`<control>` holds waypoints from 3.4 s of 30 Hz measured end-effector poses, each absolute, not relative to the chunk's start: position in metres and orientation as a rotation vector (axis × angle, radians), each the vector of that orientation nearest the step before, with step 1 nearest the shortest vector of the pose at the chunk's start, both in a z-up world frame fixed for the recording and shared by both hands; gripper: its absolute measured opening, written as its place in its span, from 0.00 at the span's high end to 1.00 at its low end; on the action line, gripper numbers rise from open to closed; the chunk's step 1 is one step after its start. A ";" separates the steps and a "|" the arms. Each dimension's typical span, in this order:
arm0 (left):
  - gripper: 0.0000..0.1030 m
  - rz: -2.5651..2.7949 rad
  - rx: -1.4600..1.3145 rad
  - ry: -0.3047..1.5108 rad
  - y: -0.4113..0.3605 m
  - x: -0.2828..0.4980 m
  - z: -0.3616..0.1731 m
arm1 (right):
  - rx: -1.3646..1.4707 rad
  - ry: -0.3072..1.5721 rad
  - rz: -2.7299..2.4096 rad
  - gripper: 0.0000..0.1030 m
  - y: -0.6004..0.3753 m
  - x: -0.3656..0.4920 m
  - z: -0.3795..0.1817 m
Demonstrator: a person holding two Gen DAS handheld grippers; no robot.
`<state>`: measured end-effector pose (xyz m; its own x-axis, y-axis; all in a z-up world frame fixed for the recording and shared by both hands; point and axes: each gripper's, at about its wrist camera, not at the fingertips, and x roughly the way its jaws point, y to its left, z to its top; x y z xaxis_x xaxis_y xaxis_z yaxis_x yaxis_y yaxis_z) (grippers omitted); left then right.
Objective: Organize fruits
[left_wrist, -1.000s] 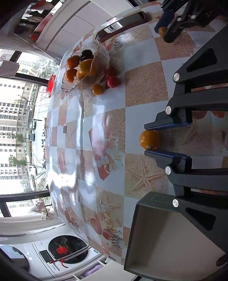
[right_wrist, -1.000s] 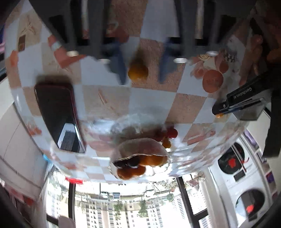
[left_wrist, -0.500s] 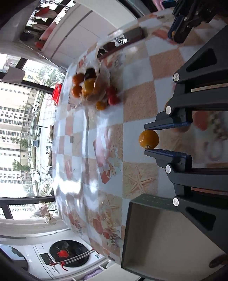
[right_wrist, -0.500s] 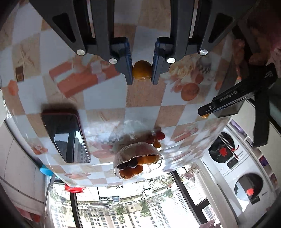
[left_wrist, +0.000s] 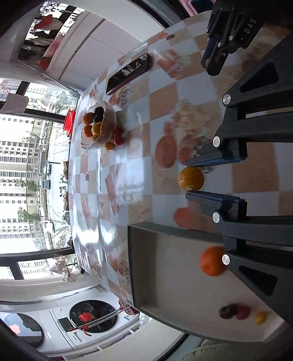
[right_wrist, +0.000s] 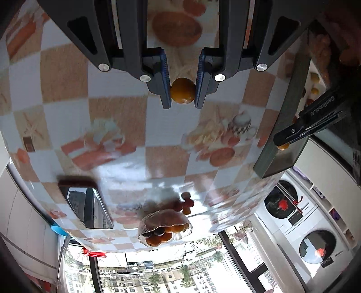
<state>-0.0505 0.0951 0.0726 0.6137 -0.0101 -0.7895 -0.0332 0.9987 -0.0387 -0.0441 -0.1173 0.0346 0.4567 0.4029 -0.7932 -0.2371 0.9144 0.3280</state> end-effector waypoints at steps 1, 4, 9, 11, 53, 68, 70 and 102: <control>0.78 0.013 -0.053 0.906 0.096 -0.055 0.074 | 0.179 1.026 0.396 0.78 -0.116 -0.048 0.036; 0.78 0.012 -0.064 0.895 0.100 -0.068 0.078 | 0.169 1.028 0.396 0.78 -0.113 -0.058 0.038; 0.78 0.017 -0.063 0.889 0.104 -0.088 0.078 | 0.163 1.037 0.394 0.78 -0.109 -0.071 0.038; 0.78 0.014 -0.069 0.888 0.106 -0.095 0.077 | 0.158 1.040 0.395 0.78 -0.106 -0.076 0.039; 0.78 0.273 -0.148 0.880 0.253 -0.125 0.053 | -0.080 1.095 0.736 0.78 0.121 -0.058 0.071; 0.30 0.348 -0.197 0.904 0.270 -0.123 0.043 | -0.193 1.125 0.715 0.36 0.141 -0.048 0.058; 0.30 0.340 -0.214 0.903 0.272 -0.123 0.044 | -0.183 1.127 0.708 0.29 0.138 -0.046 0.060; 0.01 0.418 -0.213 0.870 0.262 -0.161 0.064 | -0.374 1.005 0.593 0.00 0.110 -0.086 0.091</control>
<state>-0.1612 0.2617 0.0637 0.5709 0.2675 -0.7762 -0.4386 0.8986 -0.0129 -0.0864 0.1098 0.0905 0.4003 0.2903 -0.8692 -0.6212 0.7833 -0.0244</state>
